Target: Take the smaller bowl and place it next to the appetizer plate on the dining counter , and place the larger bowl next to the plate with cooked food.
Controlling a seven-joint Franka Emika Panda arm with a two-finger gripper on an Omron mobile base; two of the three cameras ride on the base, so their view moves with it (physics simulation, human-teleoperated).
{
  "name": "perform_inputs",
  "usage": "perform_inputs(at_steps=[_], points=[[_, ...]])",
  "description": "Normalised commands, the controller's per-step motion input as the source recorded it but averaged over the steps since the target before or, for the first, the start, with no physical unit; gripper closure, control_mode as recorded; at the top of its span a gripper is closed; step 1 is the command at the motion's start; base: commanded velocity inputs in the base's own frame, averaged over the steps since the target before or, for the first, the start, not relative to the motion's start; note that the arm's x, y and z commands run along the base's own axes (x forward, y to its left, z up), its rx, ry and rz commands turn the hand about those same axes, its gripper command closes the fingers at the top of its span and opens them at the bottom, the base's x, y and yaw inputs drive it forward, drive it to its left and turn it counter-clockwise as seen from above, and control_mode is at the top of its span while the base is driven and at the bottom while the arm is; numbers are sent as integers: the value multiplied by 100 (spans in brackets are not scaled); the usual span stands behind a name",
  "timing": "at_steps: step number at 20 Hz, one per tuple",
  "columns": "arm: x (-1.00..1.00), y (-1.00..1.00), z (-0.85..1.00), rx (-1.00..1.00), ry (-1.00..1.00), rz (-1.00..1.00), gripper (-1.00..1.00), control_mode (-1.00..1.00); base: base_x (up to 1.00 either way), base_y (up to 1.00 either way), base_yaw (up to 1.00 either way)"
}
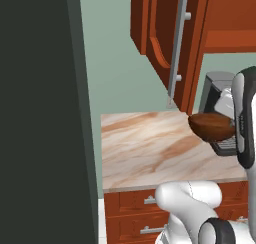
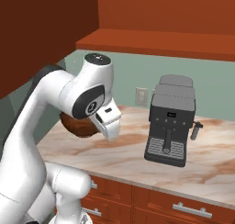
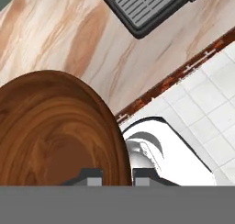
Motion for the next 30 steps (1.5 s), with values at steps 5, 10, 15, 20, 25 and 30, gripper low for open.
perform_inputs(at_steps=[5, 10, 15, 20, 25, 30], points=[[-48, 4, -85, 14, -36, 5, 100, -100, 0, 0, 0], [1, 27, -4, 4, -19, 0, 100, -100, 0, 0, 0], [-10, 3, 0, 1, -6, -1, 100, -100, 0, 0, 0], [-15, 0, 0, 1, -5, -2, 100, 100, -48, -16, -15], [0, 0, 0, 0, 0, 0, 100, 100, -60, -46, -58], [0, 0, 0, 0, 0, 0, 100, 100, -1, -6, -87]])
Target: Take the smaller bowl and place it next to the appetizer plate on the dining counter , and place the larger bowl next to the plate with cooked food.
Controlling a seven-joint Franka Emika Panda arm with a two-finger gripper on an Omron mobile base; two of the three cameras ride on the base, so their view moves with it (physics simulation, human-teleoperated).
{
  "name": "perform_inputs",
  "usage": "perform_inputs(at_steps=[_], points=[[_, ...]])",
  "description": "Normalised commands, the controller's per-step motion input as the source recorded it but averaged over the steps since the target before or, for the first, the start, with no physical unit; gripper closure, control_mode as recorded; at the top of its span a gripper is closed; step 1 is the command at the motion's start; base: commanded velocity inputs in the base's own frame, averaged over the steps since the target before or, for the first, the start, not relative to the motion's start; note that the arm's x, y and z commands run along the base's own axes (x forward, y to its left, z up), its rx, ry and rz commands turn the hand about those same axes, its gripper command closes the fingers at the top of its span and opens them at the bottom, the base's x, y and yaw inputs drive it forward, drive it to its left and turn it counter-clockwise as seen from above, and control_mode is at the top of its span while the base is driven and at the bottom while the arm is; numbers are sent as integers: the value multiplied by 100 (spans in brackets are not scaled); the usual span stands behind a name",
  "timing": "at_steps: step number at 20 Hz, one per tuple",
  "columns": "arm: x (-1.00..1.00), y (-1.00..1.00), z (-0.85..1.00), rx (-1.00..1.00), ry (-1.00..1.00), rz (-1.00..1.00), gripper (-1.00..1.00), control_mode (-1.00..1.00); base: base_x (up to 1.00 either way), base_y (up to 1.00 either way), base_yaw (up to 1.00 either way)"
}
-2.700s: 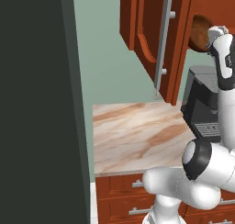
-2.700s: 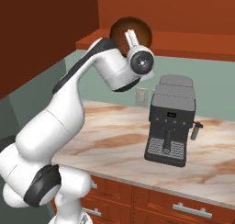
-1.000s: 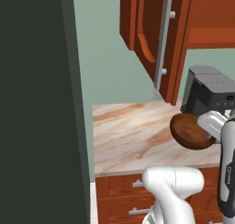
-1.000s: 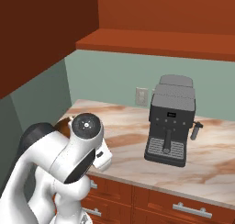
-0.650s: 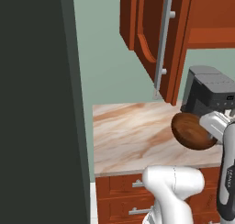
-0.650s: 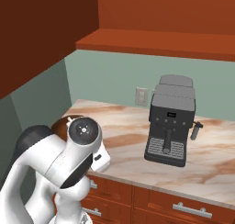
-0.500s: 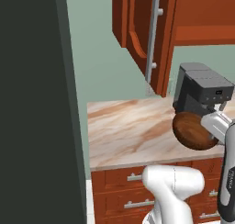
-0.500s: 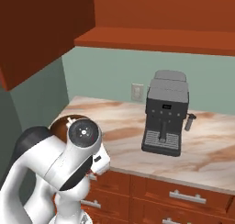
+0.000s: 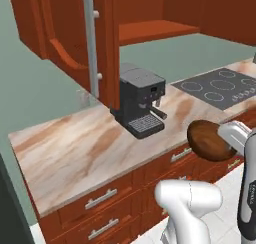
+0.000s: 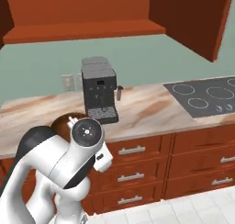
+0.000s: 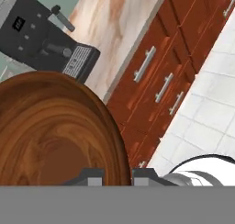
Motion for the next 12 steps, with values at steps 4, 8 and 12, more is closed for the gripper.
perform_inputs(at_steps=[4, 8, 12], points=[[0, 0, 0, 0, 0, 0, 100, 100, 1, 0, -95], [0, 0, 0, 0, 0, 0, 100, 100, 1, 0, -97], [0, 0, 0, 0, 0, 0, 100, 100, 4, 0, -95]])
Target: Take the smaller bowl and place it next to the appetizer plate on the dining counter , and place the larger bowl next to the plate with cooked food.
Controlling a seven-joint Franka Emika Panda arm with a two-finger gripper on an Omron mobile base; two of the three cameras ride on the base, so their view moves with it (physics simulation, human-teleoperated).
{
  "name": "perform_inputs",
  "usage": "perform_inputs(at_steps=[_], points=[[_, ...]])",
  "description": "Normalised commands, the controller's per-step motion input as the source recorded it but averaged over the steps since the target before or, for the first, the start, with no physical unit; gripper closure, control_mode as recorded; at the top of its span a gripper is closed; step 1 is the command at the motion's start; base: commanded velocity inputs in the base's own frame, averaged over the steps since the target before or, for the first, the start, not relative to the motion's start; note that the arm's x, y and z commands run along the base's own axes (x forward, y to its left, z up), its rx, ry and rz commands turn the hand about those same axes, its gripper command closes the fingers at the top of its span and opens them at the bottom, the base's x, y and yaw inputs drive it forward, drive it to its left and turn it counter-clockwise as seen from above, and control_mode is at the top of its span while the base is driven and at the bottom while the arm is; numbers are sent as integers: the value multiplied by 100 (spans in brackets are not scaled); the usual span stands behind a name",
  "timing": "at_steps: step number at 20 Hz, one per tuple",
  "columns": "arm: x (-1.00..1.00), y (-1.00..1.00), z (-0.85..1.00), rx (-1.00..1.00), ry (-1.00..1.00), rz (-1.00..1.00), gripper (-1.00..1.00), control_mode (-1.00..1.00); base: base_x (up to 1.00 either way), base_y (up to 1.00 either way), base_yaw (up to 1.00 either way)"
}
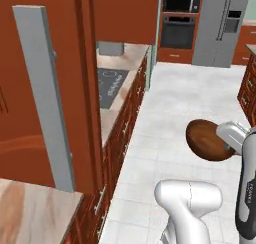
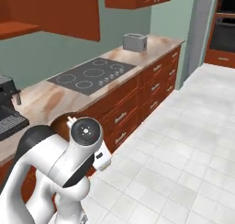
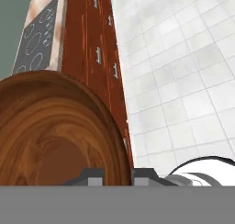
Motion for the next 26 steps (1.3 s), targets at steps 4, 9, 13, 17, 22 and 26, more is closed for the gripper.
perform_inputs(at_steps=[4, 9, 13, 17, 22, 26], points=[[0, 0, 0, 0, 0, 0, 100, 100, 15, 3, -92], [0, 0, 0, 0, 0, 0, 100, 100, 92, 48, -63], [0, 0, 0, 0, 0, 0, 100, 100, 100, 56, -51], [0, 0, 0, 0, 0, 0, 100, 100, 100, 25, -46], [0, 0, 0, 0, 0, 0, 100, 100, 100, 0, -35], [0, 0, 0, 0, 0, 0, 100, 100, 100, -8, -6]])
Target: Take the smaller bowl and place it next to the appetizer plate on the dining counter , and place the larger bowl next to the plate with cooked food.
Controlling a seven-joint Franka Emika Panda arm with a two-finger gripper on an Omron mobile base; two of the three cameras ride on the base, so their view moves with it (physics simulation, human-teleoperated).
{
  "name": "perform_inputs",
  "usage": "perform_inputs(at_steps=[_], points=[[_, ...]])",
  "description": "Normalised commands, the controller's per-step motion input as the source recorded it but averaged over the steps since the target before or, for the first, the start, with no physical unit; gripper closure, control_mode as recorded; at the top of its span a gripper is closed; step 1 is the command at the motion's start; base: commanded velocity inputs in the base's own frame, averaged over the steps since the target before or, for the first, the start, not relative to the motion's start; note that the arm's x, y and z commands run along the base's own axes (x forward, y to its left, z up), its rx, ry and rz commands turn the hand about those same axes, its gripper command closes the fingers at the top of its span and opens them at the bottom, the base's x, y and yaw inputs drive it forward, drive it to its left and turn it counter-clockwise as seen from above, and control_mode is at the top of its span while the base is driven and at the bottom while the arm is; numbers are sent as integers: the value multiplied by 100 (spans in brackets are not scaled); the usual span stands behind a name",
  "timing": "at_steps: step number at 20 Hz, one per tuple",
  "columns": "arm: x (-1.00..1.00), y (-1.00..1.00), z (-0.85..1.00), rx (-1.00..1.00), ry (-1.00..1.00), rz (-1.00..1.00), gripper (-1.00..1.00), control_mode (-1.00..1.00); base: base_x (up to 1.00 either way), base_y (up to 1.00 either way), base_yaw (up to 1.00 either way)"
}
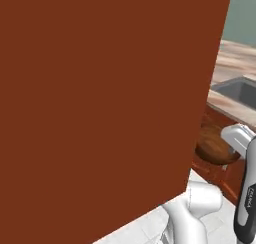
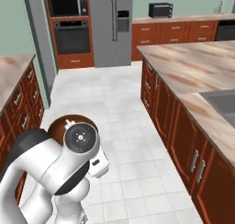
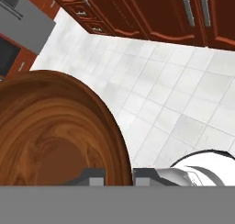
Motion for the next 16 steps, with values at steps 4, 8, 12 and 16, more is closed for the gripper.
perform_inputs(at_steps=[4, 8, 12, 16], points=[[0, 0, 0, 0, 0, 0, 100, 100, 100, -34, 12], [0, 0, 0, 0, 0, 0, 100, 100, 100, -47, 32], [0, 0, 0, 0, 0, 0, 100, 100, 100, -10, 20], [0, 0, 0, 0, 0, 0, 100, 100, 100, 0, 9]])
